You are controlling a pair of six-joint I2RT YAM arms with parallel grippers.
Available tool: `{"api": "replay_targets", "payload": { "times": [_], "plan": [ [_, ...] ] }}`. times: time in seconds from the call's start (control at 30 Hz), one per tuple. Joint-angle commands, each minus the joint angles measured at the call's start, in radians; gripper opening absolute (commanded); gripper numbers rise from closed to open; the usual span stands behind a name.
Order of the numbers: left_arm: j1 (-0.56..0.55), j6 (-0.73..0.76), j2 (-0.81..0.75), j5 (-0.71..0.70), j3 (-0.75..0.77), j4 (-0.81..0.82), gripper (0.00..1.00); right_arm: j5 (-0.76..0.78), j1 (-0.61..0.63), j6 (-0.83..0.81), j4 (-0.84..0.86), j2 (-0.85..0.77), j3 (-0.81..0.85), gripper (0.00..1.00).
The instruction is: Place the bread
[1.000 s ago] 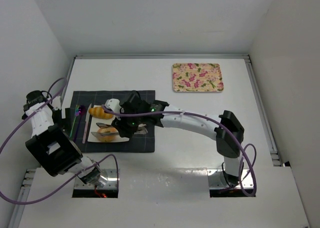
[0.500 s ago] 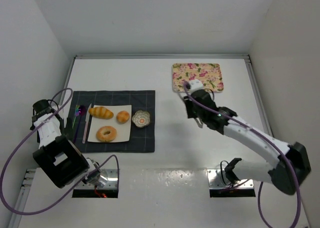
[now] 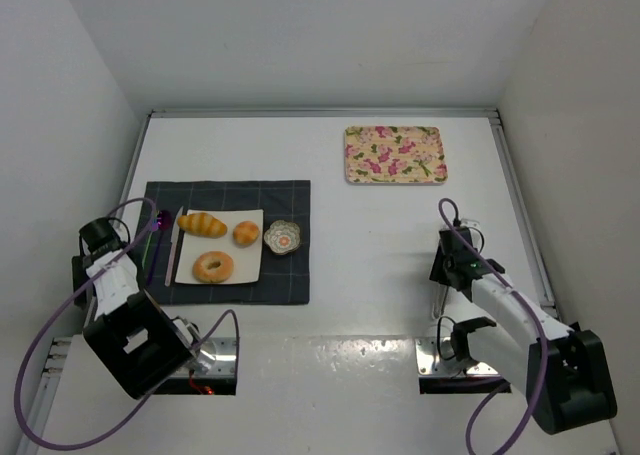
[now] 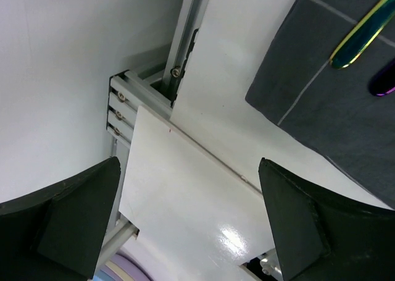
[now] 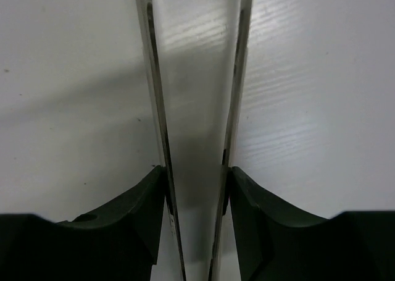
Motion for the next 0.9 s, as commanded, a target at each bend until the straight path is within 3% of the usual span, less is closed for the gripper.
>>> {"api": "replay_targets", "payload": {
  "times": [0.0, 0.07, 0.17, 0.2, 0.27, 0.5, 0.87],
  "plan": [
    [0.011, -0.024, -0.046, -0.048, -0.040, 0.060, 1.00, -0.104, -0.077, 0.048, 0.078, 0.021, -0.013, 0.45],
    [0.011, -0.035, -0.046, -0.057, -0.055, 0.060, 1.00, -0.157, -0.097, 0.043, 0.063, 0.038, -0.016, 0.49],
    [0.011, -0.066, -0.056, -0.048, -0.083, 0.060, 1.00, -0.214, -0.147, 0.026, 0.043, 0.043, -0.001, 0.66],
    [0.011, -0.081, -0.056, -0.048, -0.083, 0.060, 1.00, -0.216, -0.164, 0.019, 0.023, 0.041, 0.007, 0.81],
    [0.011, -0.096, -0.066, -0.037, -0.105, 0.060, 1.00, -0.191, -0.167, 0.037, -0.029, 0.032, 0.042, 0.99],
    [0.011, -0.141, -0.077, -0.005, -0.114, 0.060, 1.00, -0.127, -0.167, 0.138, -0.289, -0.049, 0.133, 1.00],
    [0.011, -0.170, -0.088, 0.017, -0.077, 0.022, 1.00, -0.058, -0.154, 0.157, -0.377, -0.166, 0.105, 1.00]
  ]
}}
